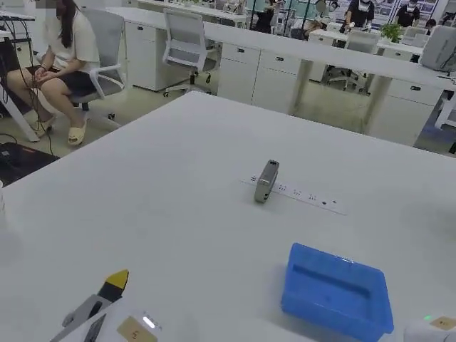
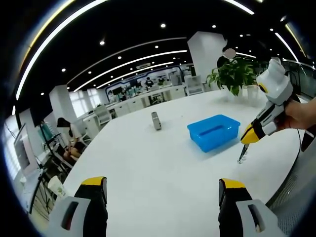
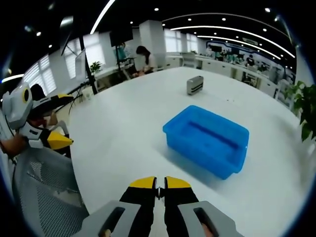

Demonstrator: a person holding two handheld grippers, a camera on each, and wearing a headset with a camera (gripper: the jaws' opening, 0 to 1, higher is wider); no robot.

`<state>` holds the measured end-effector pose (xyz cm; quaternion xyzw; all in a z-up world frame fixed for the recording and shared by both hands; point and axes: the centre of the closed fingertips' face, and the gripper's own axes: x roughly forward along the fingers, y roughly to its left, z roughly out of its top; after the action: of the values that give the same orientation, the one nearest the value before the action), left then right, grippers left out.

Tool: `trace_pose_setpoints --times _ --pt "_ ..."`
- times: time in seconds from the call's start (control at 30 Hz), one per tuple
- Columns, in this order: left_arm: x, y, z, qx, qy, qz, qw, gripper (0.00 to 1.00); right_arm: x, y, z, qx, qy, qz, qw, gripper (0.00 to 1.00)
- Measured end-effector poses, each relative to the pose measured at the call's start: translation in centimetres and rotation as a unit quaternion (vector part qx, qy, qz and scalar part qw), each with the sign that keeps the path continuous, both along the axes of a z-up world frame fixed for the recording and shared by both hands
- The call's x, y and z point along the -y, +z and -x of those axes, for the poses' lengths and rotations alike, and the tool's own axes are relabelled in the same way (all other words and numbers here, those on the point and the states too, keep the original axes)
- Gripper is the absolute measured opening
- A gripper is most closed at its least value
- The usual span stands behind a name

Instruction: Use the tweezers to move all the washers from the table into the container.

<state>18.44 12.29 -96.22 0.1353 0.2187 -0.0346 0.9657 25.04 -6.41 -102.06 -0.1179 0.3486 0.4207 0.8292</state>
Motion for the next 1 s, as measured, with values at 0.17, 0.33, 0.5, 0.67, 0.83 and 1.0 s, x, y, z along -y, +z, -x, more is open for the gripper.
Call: trace_pose_setpoints --times 0.17,0.33,0.5,0.67,0.83,1.0 --pt "0.0 0.0 0.0 0.000 0.000 -0.001 1.0000 0.96 0.2 -0.1 0.0 -0.004 -0.001 0.006 1.0000 0.02" --pt "0.0 -0.1 0.0 -0.003 0.000 -0.002 1.0000 0.96 -0.2 -0.2 -0.5 -0.009 0.001 0.017 0.9998 0.02" --pt "0.0 -0.1 0.0 -0.003 -0.001 -0.002 1.0000 0.96 -1.1 -0.3 -0.3 0.003 0.028 0.040 0.9988 0.01" --pt "0.0 -0.1 0.0 -0.003 0.000 -0.003 1.0000 0.96 -0.9 -0.2 -0.2 0.008 0.032 0.044 0.9985 0.00" --pt "0.0 -0.1 0.0 -0.002 -0.002 -0.002 1.0000 0.96 -0.5 0.9 -0.4 0.010 0.028 0.039 0.9988 0.00" --pt "0.1 0.0 0.0 0.001 -0.003 0.001 1.0000 0.96 -0.4 2.9 -1.0 0.013 0.019 0.022 0.9995 0.00"
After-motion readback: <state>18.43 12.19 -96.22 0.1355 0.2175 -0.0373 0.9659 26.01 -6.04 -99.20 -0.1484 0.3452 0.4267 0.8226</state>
